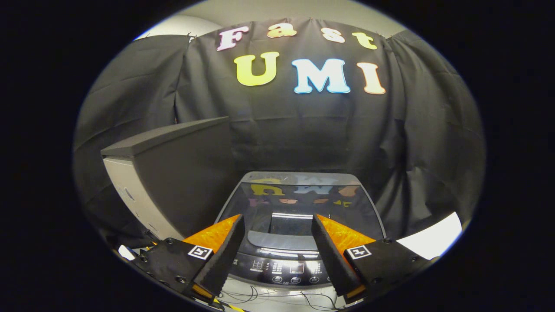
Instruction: Put the clothes into the washing machine and then close the washing machine lid.
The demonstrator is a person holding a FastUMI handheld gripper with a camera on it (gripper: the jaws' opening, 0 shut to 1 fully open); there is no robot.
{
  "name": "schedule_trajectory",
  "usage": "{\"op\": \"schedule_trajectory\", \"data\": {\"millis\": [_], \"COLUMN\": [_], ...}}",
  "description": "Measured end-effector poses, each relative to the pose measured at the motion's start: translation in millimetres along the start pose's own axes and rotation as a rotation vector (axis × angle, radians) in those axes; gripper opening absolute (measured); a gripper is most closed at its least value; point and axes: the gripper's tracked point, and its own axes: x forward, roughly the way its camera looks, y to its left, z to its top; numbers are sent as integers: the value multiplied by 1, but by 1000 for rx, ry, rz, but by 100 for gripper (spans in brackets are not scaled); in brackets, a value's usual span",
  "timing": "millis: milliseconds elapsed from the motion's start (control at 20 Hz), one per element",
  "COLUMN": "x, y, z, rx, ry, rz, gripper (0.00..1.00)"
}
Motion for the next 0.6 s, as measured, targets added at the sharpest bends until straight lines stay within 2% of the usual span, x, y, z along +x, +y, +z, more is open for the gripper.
{"op": "schedule_trajectory", "data": {"millis": [400, 600], "x": [-115, -162], "y": [16, 20], "z": [0, -5], "rx": [-56, -85], "ry": [-181, -221], "rz": [39, 48], "gripper": [97, 97]}}
